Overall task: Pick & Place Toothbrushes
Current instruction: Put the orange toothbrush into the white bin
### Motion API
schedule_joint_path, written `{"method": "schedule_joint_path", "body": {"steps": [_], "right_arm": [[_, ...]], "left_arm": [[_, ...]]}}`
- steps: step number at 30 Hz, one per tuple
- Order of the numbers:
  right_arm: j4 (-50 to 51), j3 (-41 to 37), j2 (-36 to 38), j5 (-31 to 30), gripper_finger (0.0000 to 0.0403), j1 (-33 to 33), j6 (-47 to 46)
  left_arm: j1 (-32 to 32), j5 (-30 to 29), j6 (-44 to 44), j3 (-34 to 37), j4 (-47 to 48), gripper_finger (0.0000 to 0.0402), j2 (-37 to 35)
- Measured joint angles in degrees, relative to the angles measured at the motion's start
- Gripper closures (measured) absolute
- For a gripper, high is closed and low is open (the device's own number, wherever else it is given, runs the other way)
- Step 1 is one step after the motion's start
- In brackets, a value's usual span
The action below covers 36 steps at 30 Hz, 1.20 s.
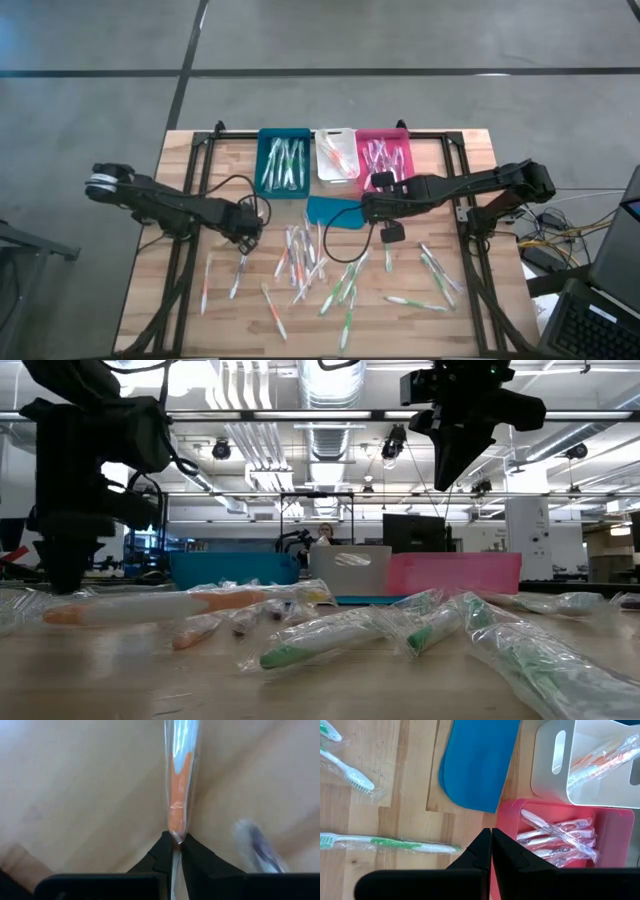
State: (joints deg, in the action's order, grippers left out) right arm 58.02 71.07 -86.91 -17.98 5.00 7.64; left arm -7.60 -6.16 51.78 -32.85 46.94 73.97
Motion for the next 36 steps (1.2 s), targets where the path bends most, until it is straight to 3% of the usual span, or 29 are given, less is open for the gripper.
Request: {"method": "schedule_joint_path", "body": {"steps": [5,10,15,22,25,29,36], "right_arm": [[0.02,0.0,0.0,0.0,0.0394,0.02,0.02],[0.0,-0.04,0.0,0.0,0.0394,0.0,0.34],[-0.02,-0.04,0.0,0.0,0.0394,-0.02,0.19],[2.65,-1.53,2.7,2.79,0.0394,0.0,-3.21],[0.04,-3.37,6.66,3.28,0.0394,-0.02,-4.89],[-11.25,-8.13,13.8,6.09,0.0394,-0.02,-5.18],[-29.04,-18.51,23.94,14.83,0.0394,-0.13,-10.49]], "left_arm": [[-0.2,6.6,-3.65,-1.97,-0.25,0.0375,0.03],[-1.2,6.73,-6.41,-5.54,4.05,0.0375,0.03],[-2.16,-2.75,-10.83,-10.92,10.09,0.0383,0.03],[-6.09,-19.46,-24.15,-15.76,6.07,0.0399,0.02],[-8.0,-24.52,-32.48,-16.05,0.07,0.04,0.01],[-10.52,-28.96,-49.3,-15.64,-10.98,0.04,0.58],[-14.63,-40.19,-88.09,-15.59,-26.15,0.0401,6.86]]}}
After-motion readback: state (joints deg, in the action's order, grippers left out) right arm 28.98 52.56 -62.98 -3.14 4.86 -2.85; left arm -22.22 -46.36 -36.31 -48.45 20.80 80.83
